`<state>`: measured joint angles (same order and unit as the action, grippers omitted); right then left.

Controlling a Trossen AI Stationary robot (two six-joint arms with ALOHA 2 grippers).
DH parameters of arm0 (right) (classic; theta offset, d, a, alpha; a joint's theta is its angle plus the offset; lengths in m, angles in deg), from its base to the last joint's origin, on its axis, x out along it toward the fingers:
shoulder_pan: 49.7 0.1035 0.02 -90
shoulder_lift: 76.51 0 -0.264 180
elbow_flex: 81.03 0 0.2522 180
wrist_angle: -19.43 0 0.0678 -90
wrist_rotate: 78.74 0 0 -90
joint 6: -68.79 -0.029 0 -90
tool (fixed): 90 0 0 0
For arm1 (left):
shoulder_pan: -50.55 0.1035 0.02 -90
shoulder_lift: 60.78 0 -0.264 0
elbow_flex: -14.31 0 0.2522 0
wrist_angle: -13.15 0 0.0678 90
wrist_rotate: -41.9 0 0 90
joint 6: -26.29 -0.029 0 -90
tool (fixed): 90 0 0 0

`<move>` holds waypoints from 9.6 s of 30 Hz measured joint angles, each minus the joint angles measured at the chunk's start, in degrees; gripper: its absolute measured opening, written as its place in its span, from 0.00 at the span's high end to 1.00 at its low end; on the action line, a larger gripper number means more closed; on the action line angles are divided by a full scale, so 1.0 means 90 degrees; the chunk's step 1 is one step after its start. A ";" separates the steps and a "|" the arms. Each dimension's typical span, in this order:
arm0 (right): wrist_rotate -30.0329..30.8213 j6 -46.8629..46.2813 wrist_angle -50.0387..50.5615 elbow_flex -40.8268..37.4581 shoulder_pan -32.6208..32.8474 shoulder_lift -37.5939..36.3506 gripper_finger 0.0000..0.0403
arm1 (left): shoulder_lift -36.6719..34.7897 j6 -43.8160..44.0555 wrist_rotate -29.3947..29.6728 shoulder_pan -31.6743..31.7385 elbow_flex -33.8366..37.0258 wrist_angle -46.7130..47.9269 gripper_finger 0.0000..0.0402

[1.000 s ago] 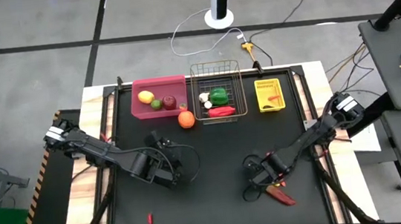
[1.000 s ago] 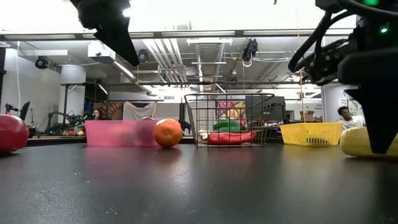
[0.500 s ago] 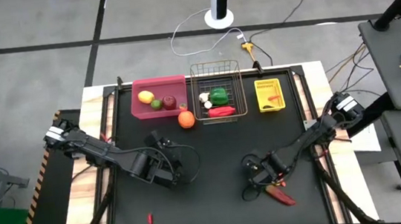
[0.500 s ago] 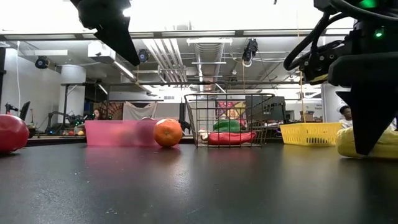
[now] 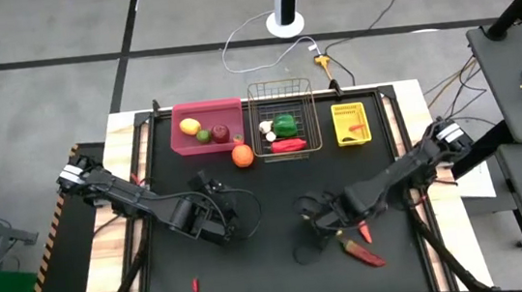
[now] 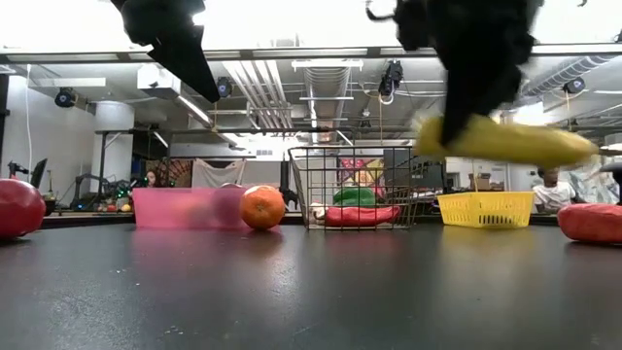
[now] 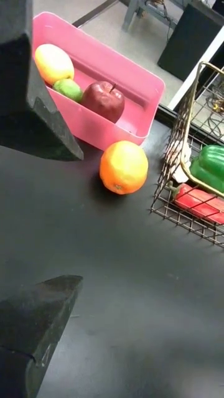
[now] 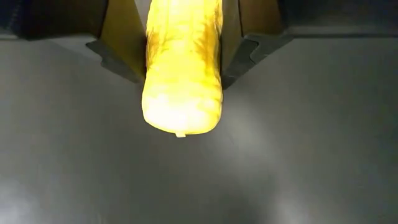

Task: Sort produce into baskets
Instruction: Put the yellow corn into the gold mesh basket, then put the red tomato into the red bin

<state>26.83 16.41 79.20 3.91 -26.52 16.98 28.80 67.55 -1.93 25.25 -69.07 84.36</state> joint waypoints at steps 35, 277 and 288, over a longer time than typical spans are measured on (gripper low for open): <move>-0.1994 0.9493 -0.1923 0.2297 -0.5331 0.0085 0.61 | -0.0032 0.2428 -0.1251 -0.0563 0.0000 0.2771 0.26; 0.0121 0.9251 -1.0081 -0.2824 0.0313 -0.2218 0.50 | -0.1477 -0.2602 -0.4146 0.0311 0.4008 -1.3030 0.39; 0.0357 1.0638 -1.2814 -0.2976 0.0371 -0.0223 0.50 | -0.1474 -0.2012 -0.4952 0.0305 0.4023 -1.3361 0.39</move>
<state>30.05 112.15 -36.12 -22.87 -23.18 14.98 15.53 49.44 -46.50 27.99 -32.87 -35.89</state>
